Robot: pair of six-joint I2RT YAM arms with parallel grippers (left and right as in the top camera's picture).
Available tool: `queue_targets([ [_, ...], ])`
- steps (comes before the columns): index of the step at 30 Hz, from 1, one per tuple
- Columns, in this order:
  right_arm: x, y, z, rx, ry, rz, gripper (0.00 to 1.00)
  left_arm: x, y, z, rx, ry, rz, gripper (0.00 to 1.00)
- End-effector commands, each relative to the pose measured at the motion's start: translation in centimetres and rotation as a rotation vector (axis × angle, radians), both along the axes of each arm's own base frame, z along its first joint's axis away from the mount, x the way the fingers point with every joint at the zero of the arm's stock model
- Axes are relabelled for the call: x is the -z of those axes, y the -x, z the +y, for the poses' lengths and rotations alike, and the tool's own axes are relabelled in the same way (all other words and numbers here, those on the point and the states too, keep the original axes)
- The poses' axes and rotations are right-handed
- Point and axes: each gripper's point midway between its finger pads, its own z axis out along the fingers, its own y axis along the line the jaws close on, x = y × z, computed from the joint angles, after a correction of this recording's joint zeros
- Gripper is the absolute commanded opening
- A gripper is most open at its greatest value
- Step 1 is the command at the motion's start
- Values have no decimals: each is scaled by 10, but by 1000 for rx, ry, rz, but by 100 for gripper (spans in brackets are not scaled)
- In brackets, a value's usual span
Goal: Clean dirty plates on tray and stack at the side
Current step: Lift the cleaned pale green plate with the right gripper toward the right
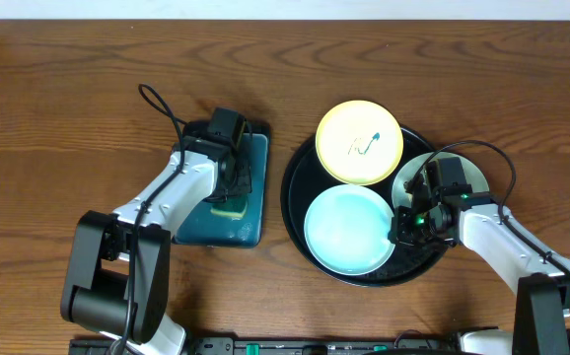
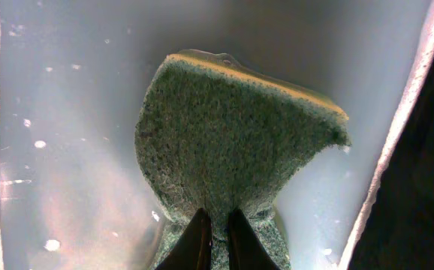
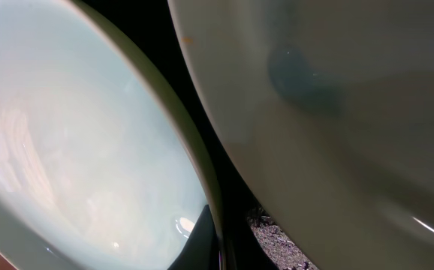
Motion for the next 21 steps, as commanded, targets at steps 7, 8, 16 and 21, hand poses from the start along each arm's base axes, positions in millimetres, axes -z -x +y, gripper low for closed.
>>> queue_targets([
  [7, -4, -1, 13, -69, -76, -28, 1, 18, 15, 5, 22, -27, 67, 8],
  [8, -7, -3, 14, -75, -77, -40, 1, 18, 15, 5, 22, -27, 67, 8],
  [16, -41, -17, 14, -91, -77, -189, 1, 18, 15, 5, 22, -27, 67, 8],
  [21, -62, -24, -5, -65, 27, -298, 1, 18, 15, 5, 22, -27, 67, 8],
])
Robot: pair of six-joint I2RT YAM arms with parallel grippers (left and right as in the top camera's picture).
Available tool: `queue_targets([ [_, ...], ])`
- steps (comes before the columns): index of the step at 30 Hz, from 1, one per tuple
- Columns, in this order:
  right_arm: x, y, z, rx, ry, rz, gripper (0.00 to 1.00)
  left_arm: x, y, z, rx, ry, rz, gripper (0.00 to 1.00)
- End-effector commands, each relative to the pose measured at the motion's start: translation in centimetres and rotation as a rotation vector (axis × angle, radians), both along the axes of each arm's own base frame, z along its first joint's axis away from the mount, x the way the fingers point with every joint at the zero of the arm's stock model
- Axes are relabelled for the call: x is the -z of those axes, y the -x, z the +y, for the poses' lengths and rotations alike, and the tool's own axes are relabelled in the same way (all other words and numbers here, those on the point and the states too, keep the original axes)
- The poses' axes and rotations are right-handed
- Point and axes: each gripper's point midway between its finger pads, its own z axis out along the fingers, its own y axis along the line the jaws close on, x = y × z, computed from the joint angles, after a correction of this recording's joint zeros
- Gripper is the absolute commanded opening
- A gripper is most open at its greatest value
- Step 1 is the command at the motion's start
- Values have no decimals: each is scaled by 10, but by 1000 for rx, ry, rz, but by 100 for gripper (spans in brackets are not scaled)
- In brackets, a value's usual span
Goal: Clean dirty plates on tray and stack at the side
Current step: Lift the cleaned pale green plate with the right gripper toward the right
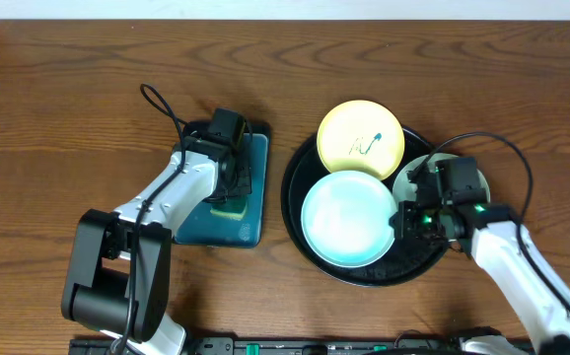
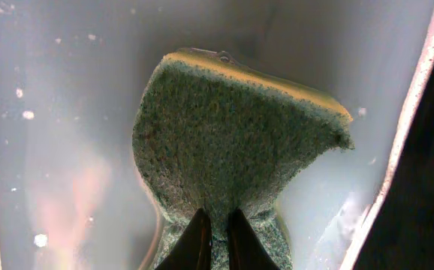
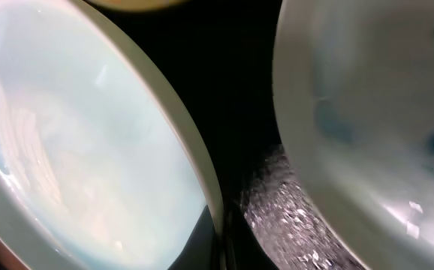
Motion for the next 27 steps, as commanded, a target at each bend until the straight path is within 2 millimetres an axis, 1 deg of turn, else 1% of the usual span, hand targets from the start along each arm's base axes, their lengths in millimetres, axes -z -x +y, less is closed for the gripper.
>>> queue_targets([
  [1, -18, -8, -14, 20, 83, -99, 1, 15, 14, 5, 7, -23, 61, 8],
  [7, -47, -15, -41, 91, 215, -221, 1, 15, 14, 5, 7, -23, 60, 8],
  [11, -65, -19, -61, 143, 317, -257, 1, 15, 14, 5, 7, -23, 60, 8],
  [13, -73, -21, -66, 155, 356, -262, 1, 15, 14, 5, 7, -23, 60, 8],
  [17, -88, -25, -67, 149, 414, -296, 1, 15, 14, 5, 7, -23, 60, 8],
  [23, -113, -28, -70, 151, 564, -362, 1, 15, 14, 5, 7, -23, 60, 8],
  [27, -127, -31, -67, 138, 663, -428, 1, 15, 14, 5, 7, -23, 61, 8],
])
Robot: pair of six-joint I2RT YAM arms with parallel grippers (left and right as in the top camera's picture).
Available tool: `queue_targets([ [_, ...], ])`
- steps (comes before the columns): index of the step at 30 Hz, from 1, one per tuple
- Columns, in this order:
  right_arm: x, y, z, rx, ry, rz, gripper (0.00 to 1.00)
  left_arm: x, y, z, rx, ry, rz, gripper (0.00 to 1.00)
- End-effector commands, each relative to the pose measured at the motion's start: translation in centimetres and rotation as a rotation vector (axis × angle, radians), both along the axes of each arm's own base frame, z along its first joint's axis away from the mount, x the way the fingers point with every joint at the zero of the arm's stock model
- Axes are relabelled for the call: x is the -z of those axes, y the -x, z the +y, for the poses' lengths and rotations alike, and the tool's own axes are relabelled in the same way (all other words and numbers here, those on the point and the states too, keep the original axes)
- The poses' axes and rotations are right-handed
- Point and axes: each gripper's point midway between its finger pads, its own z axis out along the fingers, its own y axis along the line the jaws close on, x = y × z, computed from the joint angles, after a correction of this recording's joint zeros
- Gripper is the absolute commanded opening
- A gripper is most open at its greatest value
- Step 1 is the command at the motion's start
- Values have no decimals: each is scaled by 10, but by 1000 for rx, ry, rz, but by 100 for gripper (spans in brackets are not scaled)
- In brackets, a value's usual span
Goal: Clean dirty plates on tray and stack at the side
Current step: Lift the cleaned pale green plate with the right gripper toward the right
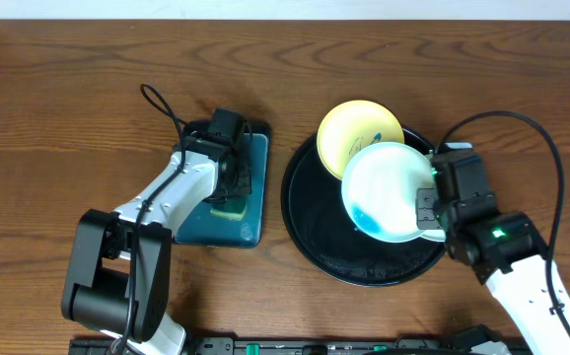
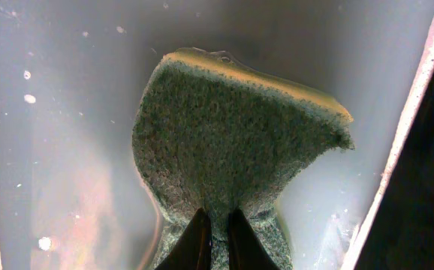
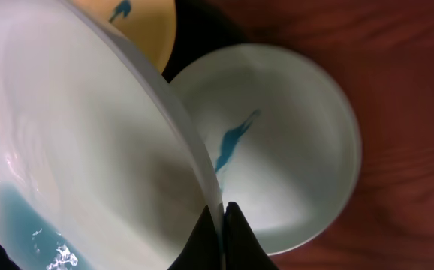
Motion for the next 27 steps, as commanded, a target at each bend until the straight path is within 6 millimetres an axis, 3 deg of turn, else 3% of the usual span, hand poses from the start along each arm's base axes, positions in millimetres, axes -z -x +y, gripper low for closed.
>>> queue_targets([
  [1, -27, -8, -9, 40, 129, -107, 1, 15, 14, 5, 7, -22, 60, 8],
  [11, -45, -10, 0, 5, 370, -207, 1, 15, 14, 5, 7, -22, 60, 8],
  [20, -41, -20, 26, -145, 481, -206, 1, 15, 14, 5, 7, -22, 60, 8],
  [27, -48, -29, 23, -148, 564, -233, 1, 15, 14, 5, 7, -22, 60, 8],
])
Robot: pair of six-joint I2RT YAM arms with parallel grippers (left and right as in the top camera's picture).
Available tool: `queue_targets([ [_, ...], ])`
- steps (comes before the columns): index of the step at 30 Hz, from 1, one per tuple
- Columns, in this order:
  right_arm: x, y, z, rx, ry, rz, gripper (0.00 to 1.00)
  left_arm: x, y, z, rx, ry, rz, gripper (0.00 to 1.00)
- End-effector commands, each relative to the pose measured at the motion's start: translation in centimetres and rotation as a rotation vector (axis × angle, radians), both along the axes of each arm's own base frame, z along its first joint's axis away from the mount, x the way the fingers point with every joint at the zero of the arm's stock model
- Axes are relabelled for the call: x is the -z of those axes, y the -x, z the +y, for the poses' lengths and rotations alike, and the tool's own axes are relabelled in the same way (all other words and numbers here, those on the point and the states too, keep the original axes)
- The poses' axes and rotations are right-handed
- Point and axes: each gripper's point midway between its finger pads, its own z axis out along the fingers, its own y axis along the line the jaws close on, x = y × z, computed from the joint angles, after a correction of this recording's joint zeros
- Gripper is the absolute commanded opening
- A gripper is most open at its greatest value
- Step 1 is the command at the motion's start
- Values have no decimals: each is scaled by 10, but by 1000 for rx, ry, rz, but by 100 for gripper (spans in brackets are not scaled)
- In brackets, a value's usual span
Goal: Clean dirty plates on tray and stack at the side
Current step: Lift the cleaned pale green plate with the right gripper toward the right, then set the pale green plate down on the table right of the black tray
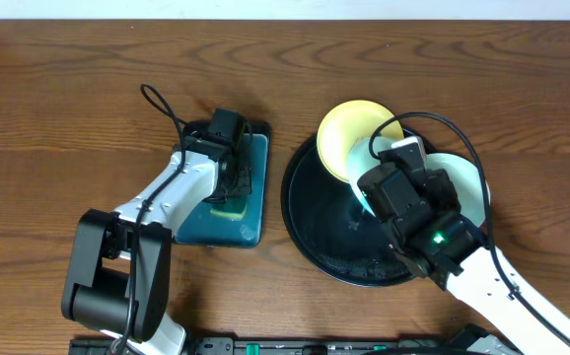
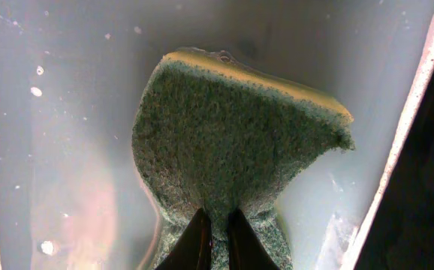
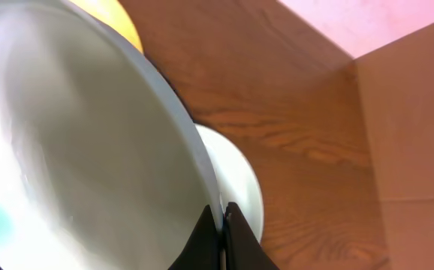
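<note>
My right gripper (image 3: pixel 221 219) is shut on the rim of a pale blue plate (image 3: pixel 89 150). It holds the plate steeply tilted, high above the black tray (image 1: pixel 324 232). In the overhead view only a sliver of that plate (image 1: pixel 362 166) shows beside my arm. A yellow plate (image 1: pixel 349 133) with a blue mark lies at the tray's back. Another pale plate (image 1: pixel 467 182) lies at the tray's right edge, partly under my arm. My left gripper (image 2: pixel 217 229) is shut on a green and yellow sponge (image 2: pixel 232 142) in the water of a teal basin (image 1: pixel 250 217).
The basin stands left of the tray with a narrow strip of wooden table (image 1: pixel 68 99) between them. My right arm and its cable (image 1: pixel 463 148) hang over the right half of the tray. A pale wall edge (image 3: pixel 367 22) shows beyond the table.
My right gripper has risen with the pale blue plate and tipped it steeper, nearly on edge. My right arm now covers the tray's right half. My left gripper and the sponge are unchanged.
My right gripper was shut on the rim of the pale blue plate lying at the tray's front. The plate then sat slightly further back. Then it was lifted and tilted, with blue liquid at its low side. Now it is higher and steeper. The left held the sponge throughout.
</note>
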Motion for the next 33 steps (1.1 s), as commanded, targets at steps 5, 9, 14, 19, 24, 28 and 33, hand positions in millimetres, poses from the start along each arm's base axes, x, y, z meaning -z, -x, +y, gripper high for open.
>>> queue_targets([
  [5, -24, -13, 4, -59, 106, -52, 1, 15, 14, 5, 7, -22, 60, 8],
  [9, -20, -16, 18, -202, 174, 15, 1, 15, 14, 5, 7, -22, 60, 8],
  [14, -19, -16, 27, -305, 260, 57, 1, 15, 14, 5, 7, -22, 60, 8],
  [19, -20, -16, 27, -318, 278, 63, 1, 15, 14, 5, 7, -22, 61, 8],
  [24, -22, -18, 28, -284, 222, 28, 1, 15, 15, 6, 7, -24, 66, 8],
  [28, -24, -22, 21, -152, 64, -44, 1, 15, 16, 6, 7, -25, 71, 8],
  [33, -15, -26, 5, 63, -215, -110, 1, 16, 17, 6, 7, -25, 71, 8],
])
